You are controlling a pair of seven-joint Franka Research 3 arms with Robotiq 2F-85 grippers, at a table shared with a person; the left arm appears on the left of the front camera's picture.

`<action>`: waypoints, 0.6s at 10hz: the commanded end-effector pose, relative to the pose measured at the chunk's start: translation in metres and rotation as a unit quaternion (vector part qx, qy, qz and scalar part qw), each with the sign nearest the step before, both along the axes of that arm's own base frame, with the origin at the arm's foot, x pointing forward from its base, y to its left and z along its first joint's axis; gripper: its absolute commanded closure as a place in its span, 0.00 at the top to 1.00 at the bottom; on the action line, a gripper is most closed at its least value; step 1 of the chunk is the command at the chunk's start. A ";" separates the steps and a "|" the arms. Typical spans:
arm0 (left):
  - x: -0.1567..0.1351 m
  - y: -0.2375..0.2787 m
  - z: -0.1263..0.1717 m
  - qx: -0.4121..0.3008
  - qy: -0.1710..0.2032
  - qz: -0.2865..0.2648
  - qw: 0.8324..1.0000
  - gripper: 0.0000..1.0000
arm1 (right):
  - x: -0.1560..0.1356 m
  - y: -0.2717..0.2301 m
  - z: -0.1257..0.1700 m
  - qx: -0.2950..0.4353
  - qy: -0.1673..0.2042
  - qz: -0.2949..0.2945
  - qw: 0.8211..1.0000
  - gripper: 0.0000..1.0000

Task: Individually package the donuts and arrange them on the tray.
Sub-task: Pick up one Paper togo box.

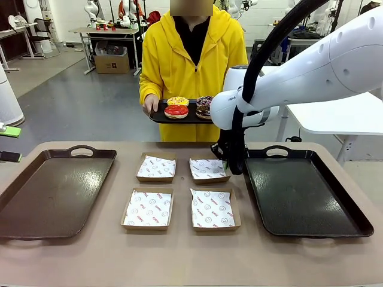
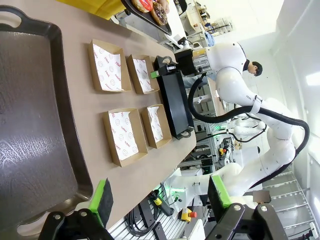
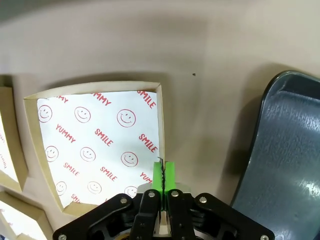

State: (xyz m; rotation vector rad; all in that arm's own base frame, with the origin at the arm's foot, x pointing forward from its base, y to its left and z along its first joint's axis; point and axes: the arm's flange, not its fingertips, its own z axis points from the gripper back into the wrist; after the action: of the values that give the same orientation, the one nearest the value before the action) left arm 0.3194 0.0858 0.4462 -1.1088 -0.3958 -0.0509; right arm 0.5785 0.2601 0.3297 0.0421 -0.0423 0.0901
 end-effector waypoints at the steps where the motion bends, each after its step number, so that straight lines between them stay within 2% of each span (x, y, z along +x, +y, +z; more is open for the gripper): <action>1: -0.001 0.001 0.000 -0.003 -0.002 0.000 1.000 1.00 | -0.007 -0.006 0.001 0.008 -0.005 -0.028 1.000 0.00; 2: -0.001 0.001 0.000 -0.003 -0.002 0.000 1.000 1.00 | -0.013 -0.003 0.012 0.015 0.011 -0.028 0.999 0.00; 6: -0.001 0.001 0.000 -0.003 -0.002 0.000 1.000 1.00 | -0.031 -0.007 0.102 -0.022 -0.007 -0.025 0.999 0.00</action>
State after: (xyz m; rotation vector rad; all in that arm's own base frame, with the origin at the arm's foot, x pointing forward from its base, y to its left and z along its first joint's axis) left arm 0.3194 0.0859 0.4461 -1.1088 -0.3956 -0.0507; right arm 0.5535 0.2567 0.4203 0.0331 -0.0492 0.0713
